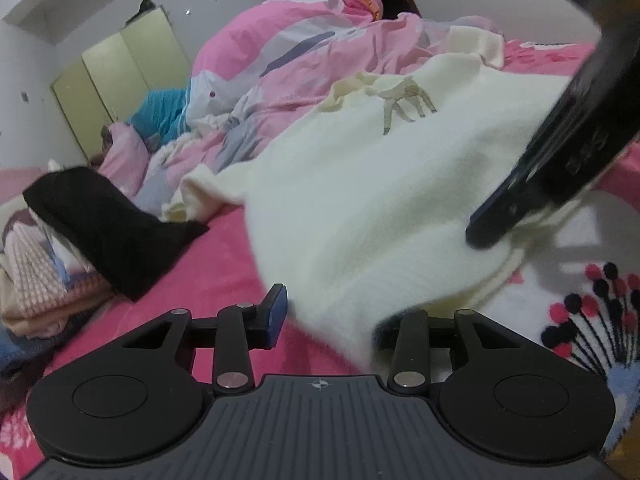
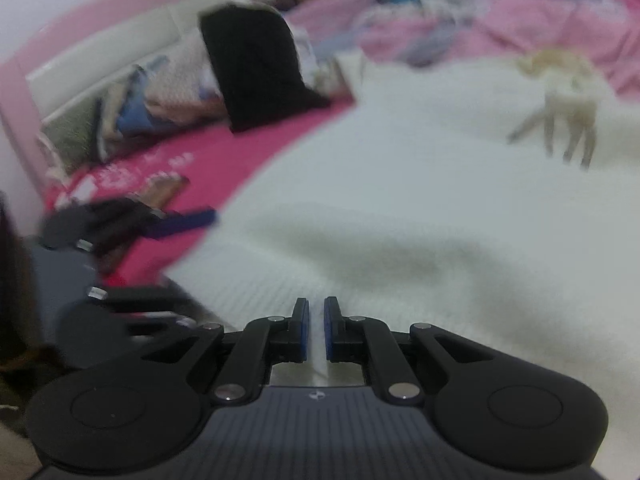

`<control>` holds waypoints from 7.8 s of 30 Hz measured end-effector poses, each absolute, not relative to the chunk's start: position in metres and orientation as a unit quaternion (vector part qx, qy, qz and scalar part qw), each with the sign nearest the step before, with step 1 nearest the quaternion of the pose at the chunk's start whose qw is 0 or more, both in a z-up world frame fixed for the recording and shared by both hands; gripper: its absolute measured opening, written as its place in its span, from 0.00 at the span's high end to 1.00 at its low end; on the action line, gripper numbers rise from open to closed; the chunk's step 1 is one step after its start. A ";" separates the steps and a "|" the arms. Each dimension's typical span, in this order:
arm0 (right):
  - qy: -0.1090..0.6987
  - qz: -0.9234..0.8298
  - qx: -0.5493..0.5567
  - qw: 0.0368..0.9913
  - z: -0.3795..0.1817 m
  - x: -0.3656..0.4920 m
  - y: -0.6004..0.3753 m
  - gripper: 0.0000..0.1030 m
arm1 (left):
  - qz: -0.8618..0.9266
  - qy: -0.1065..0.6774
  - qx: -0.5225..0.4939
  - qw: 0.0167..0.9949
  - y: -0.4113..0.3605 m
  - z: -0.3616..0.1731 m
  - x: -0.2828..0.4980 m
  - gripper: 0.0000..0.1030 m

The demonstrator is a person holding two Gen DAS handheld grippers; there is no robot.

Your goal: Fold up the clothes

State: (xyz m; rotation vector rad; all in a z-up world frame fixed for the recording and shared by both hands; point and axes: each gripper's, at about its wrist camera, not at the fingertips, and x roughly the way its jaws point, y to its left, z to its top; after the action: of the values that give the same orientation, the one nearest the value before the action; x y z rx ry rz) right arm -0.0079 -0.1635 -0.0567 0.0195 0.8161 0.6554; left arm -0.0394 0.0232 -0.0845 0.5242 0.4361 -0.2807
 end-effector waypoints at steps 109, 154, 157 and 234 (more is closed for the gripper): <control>0.467 0.078 0.118 0.873 -0.056 0.151 -0.269 1.00 | -0.329 0.245 0.110 0.905 -0.023 -0.086 -0.028 0.81; 0.516 0.271 0.138 0.801 -0.043 0.207 -0.117 0.81 | -0.338 0.239 0.080 0.907 -0.015 -0.090 -0.030 0.81; 0.495 0.263 0.163 0.812 -0.025 0.187 -0.159 0.81 | -0.340 0.239 0.078 0.906 -0.014 -0.091 -0.030 0.80; 0.415 0.040 0.257 0.872 -0.020 -0.076 -0.401 0.85 | -0.342 0.259 0.064 0.901 0.003 -0.070 -0.034 0.76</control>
State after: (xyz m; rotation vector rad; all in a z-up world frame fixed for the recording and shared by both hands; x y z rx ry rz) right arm -0.0765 -0.4006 -0.0203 0.5375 0.8677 0.0831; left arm -0.0344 0.0029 -0.0698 0.1315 0.5349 -0.7076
